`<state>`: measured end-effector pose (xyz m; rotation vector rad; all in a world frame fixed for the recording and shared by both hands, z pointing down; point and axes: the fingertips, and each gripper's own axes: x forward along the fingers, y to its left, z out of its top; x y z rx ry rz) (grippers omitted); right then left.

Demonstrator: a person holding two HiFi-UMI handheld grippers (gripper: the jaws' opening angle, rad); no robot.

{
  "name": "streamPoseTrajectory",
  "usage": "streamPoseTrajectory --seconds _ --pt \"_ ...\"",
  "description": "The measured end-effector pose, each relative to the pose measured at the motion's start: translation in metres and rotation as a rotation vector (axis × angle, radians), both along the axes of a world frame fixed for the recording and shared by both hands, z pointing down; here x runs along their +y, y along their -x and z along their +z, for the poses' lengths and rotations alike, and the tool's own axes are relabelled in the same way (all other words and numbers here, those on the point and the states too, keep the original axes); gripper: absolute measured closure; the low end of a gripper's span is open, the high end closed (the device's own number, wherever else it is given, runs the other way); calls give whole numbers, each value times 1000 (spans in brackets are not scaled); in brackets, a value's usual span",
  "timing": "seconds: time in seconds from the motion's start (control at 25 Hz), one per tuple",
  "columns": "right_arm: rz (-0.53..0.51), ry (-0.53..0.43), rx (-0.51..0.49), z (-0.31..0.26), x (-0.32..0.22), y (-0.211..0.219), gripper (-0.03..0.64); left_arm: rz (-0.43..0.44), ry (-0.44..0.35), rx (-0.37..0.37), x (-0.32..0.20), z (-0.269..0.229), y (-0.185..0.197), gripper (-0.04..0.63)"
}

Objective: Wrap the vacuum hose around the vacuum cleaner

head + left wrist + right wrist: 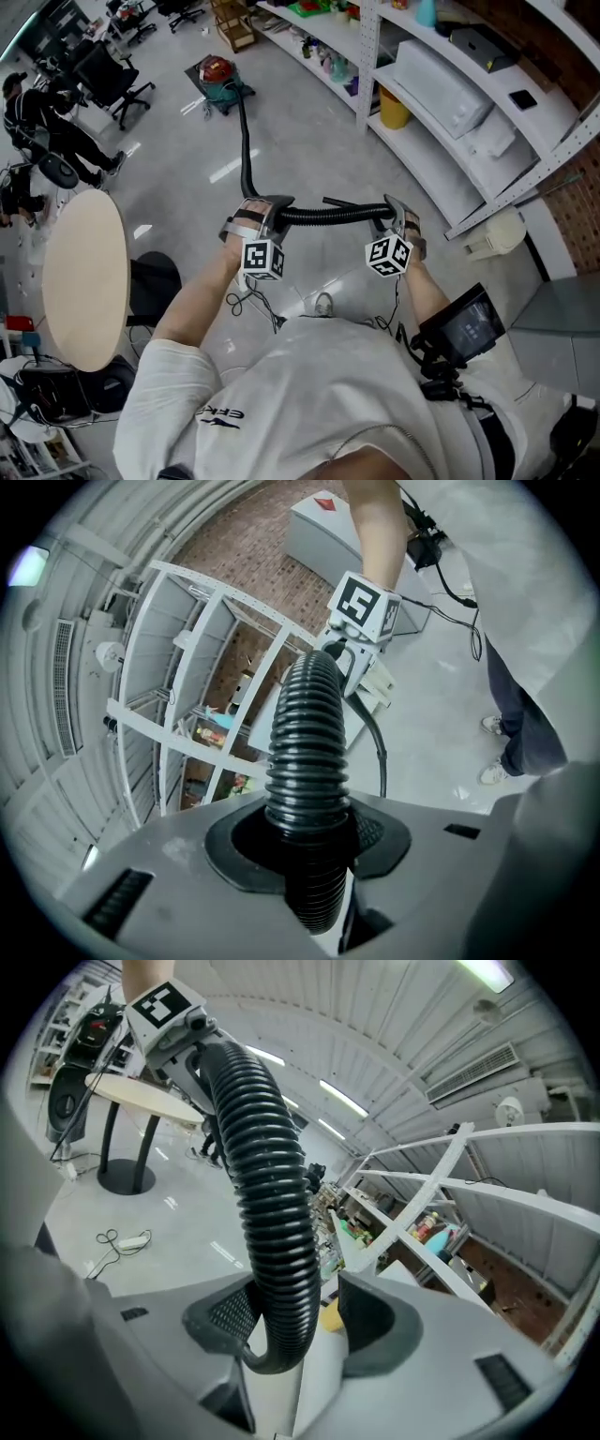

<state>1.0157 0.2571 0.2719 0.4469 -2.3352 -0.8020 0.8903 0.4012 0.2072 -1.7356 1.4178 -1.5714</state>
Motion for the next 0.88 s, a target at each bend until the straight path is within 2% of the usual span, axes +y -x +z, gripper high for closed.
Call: streamPoseTrajectory --seconds 0.16,0.28,0.32,0.44,0.64,0.88 --pt "-102 -13 74 18 17 43 390 -7 -12 -6 9 -6 15 469" --pt "-102 10 64 23 22 63 394 -37 -14 -5 14 -7 34 469" --pt "-100 7 59 22 23 68 428 -46 -12 0 16 -6 40 469" --pt "-110 -22 52 11 20 84 439 -87 -10 25 23 -1 61 469" --pt "-149 -72 13 -20 18 107 444 -189 -27 114 34 13 97 468" --pt "-171 -174 -1 -54 14 136 446 -300 -66 222 37 29 133 468"
